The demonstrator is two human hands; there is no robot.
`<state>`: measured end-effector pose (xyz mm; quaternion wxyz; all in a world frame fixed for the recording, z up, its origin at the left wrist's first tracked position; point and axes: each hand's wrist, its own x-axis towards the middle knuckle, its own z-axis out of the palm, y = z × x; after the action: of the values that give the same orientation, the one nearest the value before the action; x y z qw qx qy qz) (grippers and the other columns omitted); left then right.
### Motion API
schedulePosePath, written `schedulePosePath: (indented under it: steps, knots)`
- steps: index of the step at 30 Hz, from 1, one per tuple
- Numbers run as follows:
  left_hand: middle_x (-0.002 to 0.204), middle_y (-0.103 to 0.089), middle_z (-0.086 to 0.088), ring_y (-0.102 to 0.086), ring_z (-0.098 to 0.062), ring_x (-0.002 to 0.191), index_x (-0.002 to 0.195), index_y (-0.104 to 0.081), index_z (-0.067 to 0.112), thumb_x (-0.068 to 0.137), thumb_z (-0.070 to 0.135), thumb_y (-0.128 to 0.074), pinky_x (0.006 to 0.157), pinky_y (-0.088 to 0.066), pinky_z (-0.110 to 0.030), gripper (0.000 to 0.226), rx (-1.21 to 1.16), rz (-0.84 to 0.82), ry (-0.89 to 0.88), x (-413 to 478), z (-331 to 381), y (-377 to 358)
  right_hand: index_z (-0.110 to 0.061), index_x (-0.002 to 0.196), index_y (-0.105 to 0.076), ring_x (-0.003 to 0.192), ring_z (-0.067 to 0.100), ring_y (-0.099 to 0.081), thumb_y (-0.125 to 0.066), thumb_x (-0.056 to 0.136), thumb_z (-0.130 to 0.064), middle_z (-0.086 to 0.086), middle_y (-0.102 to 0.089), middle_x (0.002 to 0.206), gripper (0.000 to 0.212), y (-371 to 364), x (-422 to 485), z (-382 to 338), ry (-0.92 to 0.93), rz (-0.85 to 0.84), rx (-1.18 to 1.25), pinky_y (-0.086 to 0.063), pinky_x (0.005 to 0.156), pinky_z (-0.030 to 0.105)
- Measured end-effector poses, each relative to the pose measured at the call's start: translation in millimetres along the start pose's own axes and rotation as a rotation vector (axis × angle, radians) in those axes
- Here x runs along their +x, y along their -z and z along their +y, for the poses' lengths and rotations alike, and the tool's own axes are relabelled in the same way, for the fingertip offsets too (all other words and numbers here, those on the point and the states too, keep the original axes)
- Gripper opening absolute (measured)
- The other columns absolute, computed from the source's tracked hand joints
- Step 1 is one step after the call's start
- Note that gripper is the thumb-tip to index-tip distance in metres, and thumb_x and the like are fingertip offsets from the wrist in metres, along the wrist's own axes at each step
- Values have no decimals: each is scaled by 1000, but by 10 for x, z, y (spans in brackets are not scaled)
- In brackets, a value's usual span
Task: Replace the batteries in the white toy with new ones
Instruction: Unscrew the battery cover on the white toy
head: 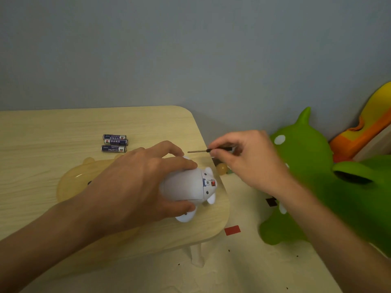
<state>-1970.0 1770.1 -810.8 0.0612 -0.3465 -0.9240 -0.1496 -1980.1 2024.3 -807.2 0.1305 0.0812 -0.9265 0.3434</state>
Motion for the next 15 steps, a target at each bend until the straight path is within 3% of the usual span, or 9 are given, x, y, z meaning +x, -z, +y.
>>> schedulePosePath:
  steps: [5,9,13,15]
  knots:
    - [135,-52,30,-66,-12,101,134,-47,60,66,84,-55,74,-53,-30,73,-38,16,4,-1,-13,21,-23,99,-88,89,-15,-68,-83,92,-19,-22,-78,89,10,-335,87,66,-19,-130,63,-50,78,5]
    - [131,-55,30,-65,-6,104,133,-54,58,65,83,-58,79,-55,-30,72,-81,22,-3,-3,-14,40,-25,95,-87,101,-3,-62,-84,90,-18,-14,-80,100,9,-394,83,166,0,-148,35,-46,83,12]
    - [132,-52,32,-63,-2,104,131,-55,58,65,84,-58,79,-55,-28,72,-105,1,-8,7,-28,51,-21,105,-85,93,-22,-60,-81,91,-8,-14,-76,102,19,-408,52,206,-14,-206,68,-45,79,3]
    - [135,-46,35,-61,-1,104,131,-54,58,65,86,-56,78,-54,-28,72,-103,-9,-10,-1,-41,50,-23,115,-82,106,-9,-65,-81,93,-13,-13,-76,114,25,-390,23,208,-18,-167,112,-54,91,19]
